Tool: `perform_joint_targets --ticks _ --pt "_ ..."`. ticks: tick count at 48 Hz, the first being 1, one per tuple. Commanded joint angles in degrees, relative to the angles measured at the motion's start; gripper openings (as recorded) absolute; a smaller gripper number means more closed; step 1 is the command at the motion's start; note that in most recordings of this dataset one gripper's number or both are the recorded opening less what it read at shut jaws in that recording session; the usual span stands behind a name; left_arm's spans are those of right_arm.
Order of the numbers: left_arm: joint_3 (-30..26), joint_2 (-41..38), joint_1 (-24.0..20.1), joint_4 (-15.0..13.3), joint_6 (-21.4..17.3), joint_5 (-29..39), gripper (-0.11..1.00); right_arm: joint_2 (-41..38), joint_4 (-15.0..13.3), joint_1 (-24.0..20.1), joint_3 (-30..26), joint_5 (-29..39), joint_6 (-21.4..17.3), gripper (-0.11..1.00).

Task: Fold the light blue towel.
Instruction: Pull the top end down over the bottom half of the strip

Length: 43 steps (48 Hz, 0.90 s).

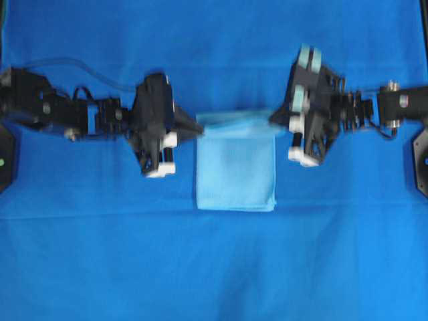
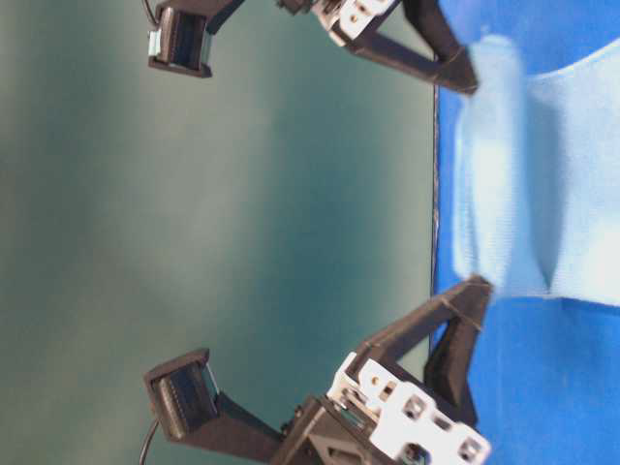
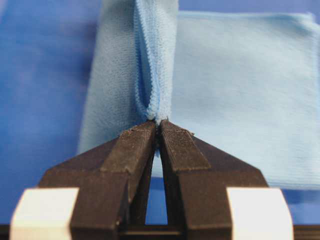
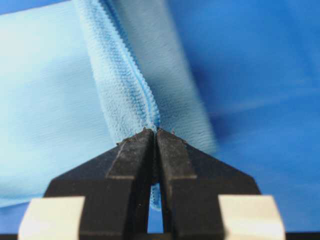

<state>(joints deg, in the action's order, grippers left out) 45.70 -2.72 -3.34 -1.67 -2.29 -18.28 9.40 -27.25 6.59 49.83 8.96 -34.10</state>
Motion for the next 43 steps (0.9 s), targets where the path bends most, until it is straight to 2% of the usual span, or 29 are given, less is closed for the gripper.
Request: perform_joint_targets --ticks 1,9,16,25,39,43 --pt "-0.7 0.7 2.81 0.09 -0.18 0.18 0.05 0.97 0.18 -2.81 -0.26 0.79 -1.41 0.03" --pt "-1.05 -0.97 8.0 0.0 -0.18 0.09 0.05 0.7 0.18 -7.03 0.0 1.49 -3.96 0.03" --pt "-1.67 -3.08 10.63 -0.18 -0.09 0.0 0.05 -0.44 0.18 -9.67 0.09 1.32 -6.06 0.03" --pt "-2.55 -6.33 10.55 -0.18 -0.09 -0.09 0.05 -4.31 0.18 -10.11 -0.53 -0.79 -8.09 0.03" --pt "-2.81 -8.26 9.76 -0.18 -0.09 -1.05 0.05 -8.96 0.7 -10.11 -2.11 -4.75 -9.05 0.03" --pt "-2.99 -8.26 9.76 -0.09 -0.18 -1.41 0.17 -9.05 0.7 -10.11 -2.55 -4.92 -9.05 0.04"
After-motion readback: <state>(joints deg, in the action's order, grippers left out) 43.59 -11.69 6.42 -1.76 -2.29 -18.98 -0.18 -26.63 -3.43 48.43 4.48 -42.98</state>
